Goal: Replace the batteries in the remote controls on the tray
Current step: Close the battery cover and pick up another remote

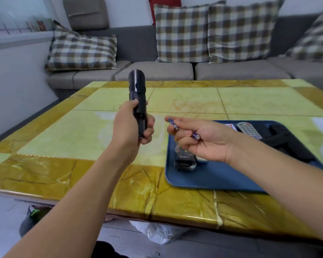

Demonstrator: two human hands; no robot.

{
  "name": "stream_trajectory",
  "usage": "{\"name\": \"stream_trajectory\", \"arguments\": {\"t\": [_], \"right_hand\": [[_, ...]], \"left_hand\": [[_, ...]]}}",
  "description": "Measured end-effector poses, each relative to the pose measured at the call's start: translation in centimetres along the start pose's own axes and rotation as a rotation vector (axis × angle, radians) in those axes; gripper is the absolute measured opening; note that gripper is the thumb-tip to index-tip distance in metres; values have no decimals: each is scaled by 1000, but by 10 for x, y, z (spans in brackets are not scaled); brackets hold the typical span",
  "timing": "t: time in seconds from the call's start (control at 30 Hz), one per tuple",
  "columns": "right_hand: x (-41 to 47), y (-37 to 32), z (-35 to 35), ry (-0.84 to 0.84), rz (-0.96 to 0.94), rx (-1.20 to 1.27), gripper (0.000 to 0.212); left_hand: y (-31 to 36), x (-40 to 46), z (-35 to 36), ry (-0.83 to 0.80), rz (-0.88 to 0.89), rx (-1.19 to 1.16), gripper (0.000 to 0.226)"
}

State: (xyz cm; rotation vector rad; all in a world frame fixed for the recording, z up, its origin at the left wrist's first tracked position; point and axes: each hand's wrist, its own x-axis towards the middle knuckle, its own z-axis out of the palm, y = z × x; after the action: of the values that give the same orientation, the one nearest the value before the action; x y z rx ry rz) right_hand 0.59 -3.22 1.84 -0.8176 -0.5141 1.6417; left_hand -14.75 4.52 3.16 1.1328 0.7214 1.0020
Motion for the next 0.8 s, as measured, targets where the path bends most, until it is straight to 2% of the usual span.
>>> {"name": "stream_trajectory", "arguments": {"t": [0.07,0.2,0.37,0.43,0.53,0.6,0.7,0.8], "right_hand": [[-11,-11,-13,38,-41,0,25],[-40,-31,-40,166,-146,-161,29],[-79,-52,-69,477,-408,-724,9],[-97,-58,-83,576,-551,-845,11],[-109,-63,-85,609,-685,-1037,10],[-117,-67,-89,598,-699,-1167,8],[-123,-68,-97,601,-684,-1248,5],[-123,-68,-98,636,-730,-1324,4]], "left_hand": [[-13,0,28,-76,-52,44,26],[-34,4,72,-108,-139,76,26],[-50,9,114,-237,-334,-2,31],[-57,6,137,-345,-440,-25,40],[-63,0,153,-492,-473,-58,59],[-69,-6,167,-551,-460,-71,62],[-73,-17,183,-599,-437,-91,52],[-73,-22,189,-564,-421,-70,36]]}}
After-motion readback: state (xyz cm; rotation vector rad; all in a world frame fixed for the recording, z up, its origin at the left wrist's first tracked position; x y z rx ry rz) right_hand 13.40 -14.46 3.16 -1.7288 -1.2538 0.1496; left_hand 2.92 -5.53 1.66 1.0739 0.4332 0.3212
